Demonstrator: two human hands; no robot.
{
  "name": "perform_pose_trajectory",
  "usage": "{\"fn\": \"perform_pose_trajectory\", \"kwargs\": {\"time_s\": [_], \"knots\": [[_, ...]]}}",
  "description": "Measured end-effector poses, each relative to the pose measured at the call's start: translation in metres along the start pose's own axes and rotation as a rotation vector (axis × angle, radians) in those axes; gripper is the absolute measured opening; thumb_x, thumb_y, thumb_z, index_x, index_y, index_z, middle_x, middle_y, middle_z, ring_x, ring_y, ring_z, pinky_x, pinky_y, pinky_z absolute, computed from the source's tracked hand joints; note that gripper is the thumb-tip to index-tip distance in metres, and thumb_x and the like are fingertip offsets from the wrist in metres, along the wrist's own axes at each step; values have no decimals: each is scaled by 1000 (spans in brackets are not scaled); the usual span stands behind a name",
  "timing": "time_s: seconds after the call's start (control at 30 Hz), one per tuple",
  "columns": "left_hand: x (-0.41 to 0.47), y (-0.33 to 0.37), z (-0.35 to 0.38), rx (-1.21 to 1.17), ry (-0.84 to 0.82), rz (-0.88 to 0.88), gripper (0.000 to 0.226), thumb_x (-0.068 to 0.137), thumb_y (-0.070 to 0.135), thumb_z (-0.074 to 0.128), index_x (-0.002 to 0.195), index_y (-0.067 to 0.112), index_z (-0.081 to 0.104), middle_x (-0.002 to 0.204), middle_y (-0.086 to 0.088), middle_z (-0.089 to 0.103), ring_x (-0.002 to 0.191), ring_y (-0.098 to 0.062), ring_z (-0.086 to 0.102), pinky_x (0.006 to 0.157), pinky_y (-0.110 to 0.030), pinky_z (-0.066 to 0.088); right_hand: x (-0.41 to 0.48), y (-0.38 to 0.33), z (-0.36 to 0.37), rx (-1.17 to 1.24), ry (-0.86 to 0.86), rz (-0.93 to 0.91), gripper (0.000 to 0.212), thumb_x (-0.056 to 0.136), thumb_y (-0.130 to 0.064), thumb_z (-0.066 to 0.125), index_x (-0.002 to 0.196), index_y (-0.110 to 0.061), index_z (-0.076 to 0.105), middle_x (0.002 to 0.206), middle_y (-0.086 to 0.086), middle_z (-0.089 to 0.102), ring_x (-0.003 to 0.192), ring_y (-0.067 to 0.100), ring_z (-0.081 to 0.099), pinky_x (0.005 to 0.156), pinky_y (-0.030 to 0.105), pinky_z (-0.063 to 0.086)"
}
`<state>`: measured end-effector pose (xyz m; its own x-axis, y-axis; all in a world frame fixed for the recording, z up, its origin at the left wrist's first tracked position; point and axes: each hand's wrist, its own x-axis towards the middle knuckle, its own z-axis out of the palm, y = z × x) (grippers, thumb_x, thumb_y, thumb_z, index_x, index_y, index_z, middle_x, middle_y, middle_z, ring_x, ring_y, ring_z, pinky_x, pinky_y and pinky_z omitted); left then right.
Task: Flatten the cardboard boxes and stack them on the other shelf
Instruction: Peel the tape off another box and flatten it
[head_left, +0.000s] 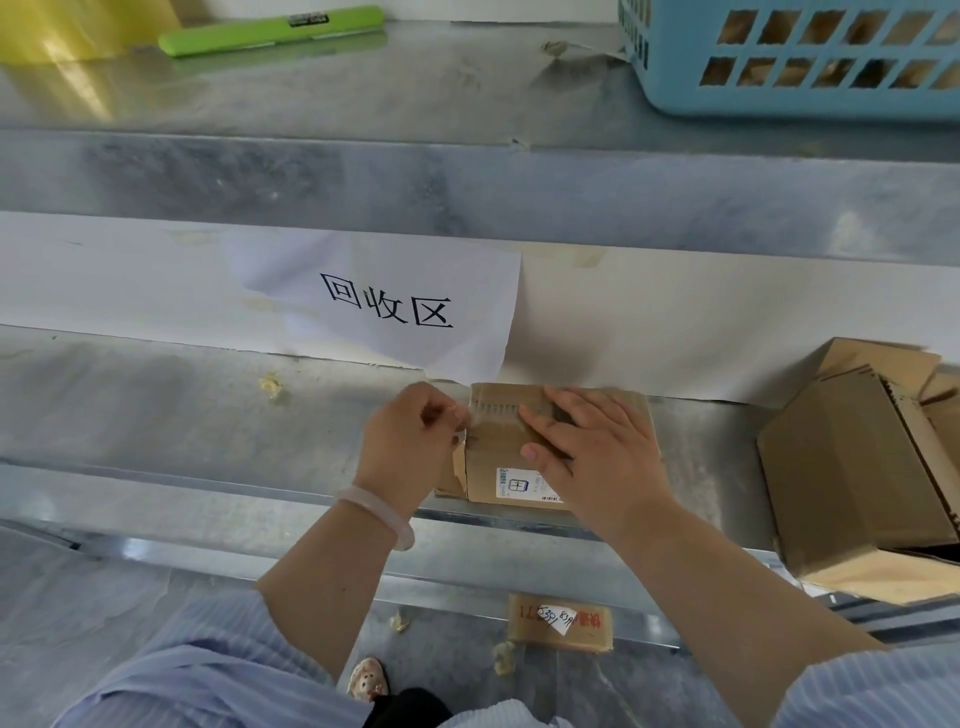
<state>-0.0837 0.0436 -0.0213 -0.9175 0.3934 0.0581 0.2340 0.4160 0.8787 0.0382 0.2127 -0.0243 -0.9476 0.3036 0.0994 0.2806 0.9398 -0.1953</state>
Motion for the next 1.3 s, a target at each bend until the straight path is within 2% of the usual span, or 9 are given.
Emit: {"fn": "perform_pose_trajectory", "kwargs": {"time_s": [0.1, 0.27, 0.4, 0.5, 0.67, 0.77, 0.93, 1.17, 1.3], "knots": [[1, -3, 2, -235, -1, -142, 10, 91, 14, 62, 81, 14, 64, 77, 2, 74, 77, -14, 72, 73, -36, 60, -2, 0, 0, 2, 6, -8, 52, 90, -64, 25, 137, -50, 44, 151, -16, 36, 141, 9, 26, 117, 31, 7], [9, -15, -18, -599, -328, -312, 9, 85, 10, 68, 93, 12, 73, 99, -11, 73, 101, -28, 68, 86, -35, 57, -1, -1, -1, 65, 30, 7, 52, 86, -66, 33, 132, -50, 51, 148, -19, 40, 137, 8, 31, 117, 31, 12], [21, -26, -28, -980, -395, -507, 23, 84, 21, 64, 97, 5, 75, 94, -12, 71, 89, -27, 69, 81, -41, 58, 9, -6, -1, 168, 136, 74, 39, 83, -61, 47, 115, -47, 66, 130, -20, 55, 124, 8, 44, 112, 33, 24], [31, -27, -18, -683, -351, -510, 28, 97, 17, 50, 88, 15, 77, 89, -8, 72, 79, -18, 70, 67, -29, 56, 21, -12, -2, 226, 177, 143, 21, 80, -52, 60, 95, -43, 71, 109, -21, 60, 111, 10, 50, 104, 34, 31], [44, -17, 5, -314, -479, -412, 26, 97, 13, 46, 99, 19, 70, 108, -16, 69, 93, -25, 62, 92, -43, 51, 17, -13, 3, 198, 242, 139, 16, 78, -49, 62, 88, -39, 70, 103, -20, 58, 103, 9, 51, 99, 27, 30], [55, -20, 4, -374, -469, -432, 22, 98, 21, 50, 100, 11, 70, 106, -17, 69, 94, -25, 66, 87, -41, 55, 16, -14, 2, 177, 259, 139, 17, 78, -49, 63, 89, -39, 71, 107, -20, 60, 104, 6, 49, 98, 24, 29], [76, -23, 0, -460, -584, -407, 19, 96, 20, 56, 89, 10, 71, 81, -7, 70, 70, -12, 65, 59, -21, 51, 16, -17, 2, 181, 309, 136, 12, 75, -39, 73, 87, -36, 73, 105, -16, 64, 100, 10, 53, 96, 23, 31], [88, -20, 1, -353, -681, -235, 15, 94, 14, 58, 96, 12, 72, 70, 5, 69, 66, -7, 61, 61, -17, 48, 15, -20, 0, 192, 321, 127, 16, 75, -37, 73, 90, -34, 74, 106, -16, 64, 104, 12, 53, 100, 30, 34], [97, -13, 5, -107, -755, -146, 19, 94, 24, 57, 96, 13, 73, 83, -10, 69, 76, -16, 59, 69, -24, 49, 13, -23, -3, 197, 305, 119, 17, 75, -36, 72, 91, -33, 74, 107, -17, 64, 105, 11, 53, 100, 31, 36]]}}
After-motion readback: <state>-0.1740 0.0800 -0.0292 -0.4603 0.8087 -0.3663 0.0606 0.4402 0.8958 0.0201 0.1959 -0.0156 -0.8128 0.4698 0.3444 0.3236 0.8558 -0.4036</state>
